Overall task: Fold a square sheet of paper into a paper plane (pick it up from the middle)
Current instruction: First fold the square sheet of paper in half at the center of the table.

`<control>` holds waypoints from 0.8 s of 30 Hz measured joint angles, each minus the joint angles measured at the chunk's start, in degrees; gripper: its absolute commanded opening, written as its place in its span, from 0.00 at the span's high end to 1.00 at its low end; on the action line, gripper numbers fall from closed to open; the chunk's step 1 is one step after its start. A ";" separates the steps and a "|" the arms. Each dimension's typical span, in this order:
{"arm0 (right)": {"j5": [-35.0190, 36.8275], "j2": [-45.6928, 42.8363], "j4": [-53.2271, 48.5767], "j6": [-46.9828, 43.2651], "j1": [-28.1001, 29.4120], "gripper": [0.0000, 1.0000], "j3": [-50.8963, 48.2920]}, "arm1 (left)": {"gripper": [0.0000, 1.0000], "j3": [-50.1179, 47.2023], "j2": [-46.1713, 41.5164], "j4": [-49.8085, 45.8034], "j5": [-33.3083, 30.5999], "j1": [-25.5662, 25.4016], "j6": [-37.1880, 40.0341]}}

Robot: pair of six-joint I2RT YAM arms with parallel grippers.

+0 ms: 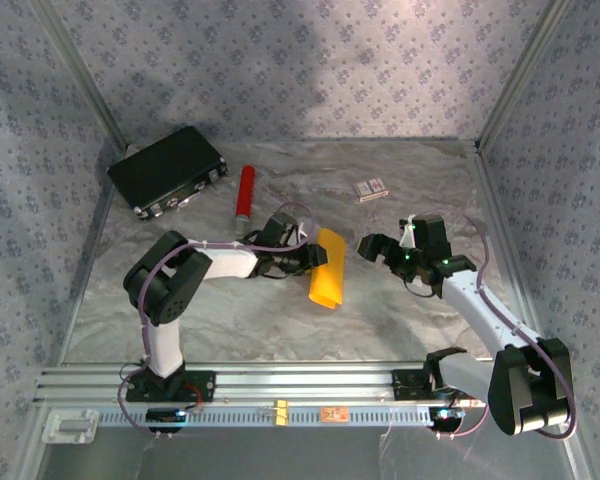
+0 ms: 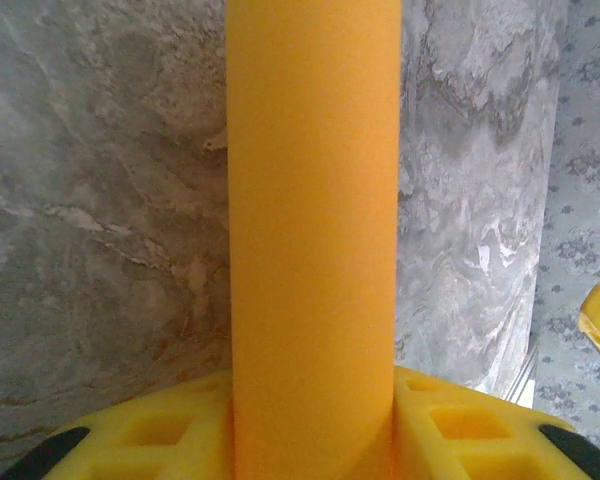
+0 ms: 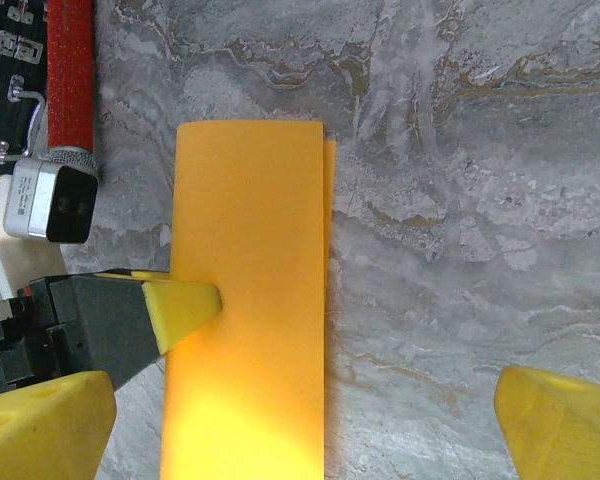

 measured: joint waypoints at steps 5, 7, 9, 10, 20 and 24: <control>-0.79 1.40 0.74 0.00 0.92 0.01 0.00 | 0.61 -1.55 -0.22 2.23 -1.05 0.33 -0.59; -1.03 2.27 0.96 0.00 1.46 0.02 0.00 | 0.61 -1.75 -0.22 1.97 -1.66 0.33 -0.52; -1.03 3.50 1.07 0.00 2.16 0.02 0.00 | 0.60 -1.75 -0.33 1.16 -2.58 0.33 0.00; -1.03 4.02 1.07 0.00 2.40 0.02 0.00 | 0.59 -1.73 -0.44 0.44 -3.08 0.31 0.46; -0.96 7.82 1.09 -0.28 4.81 0.02 0.63 | 0.45 1.66 -1.05 -9.20 -7.50 -1.22 5.16; -0.94 8.87 1.09 -0.72 5.44 0.02 1.20 | 0.42 3.67 -1.05 -12.79 -9.16 -2.10 6.91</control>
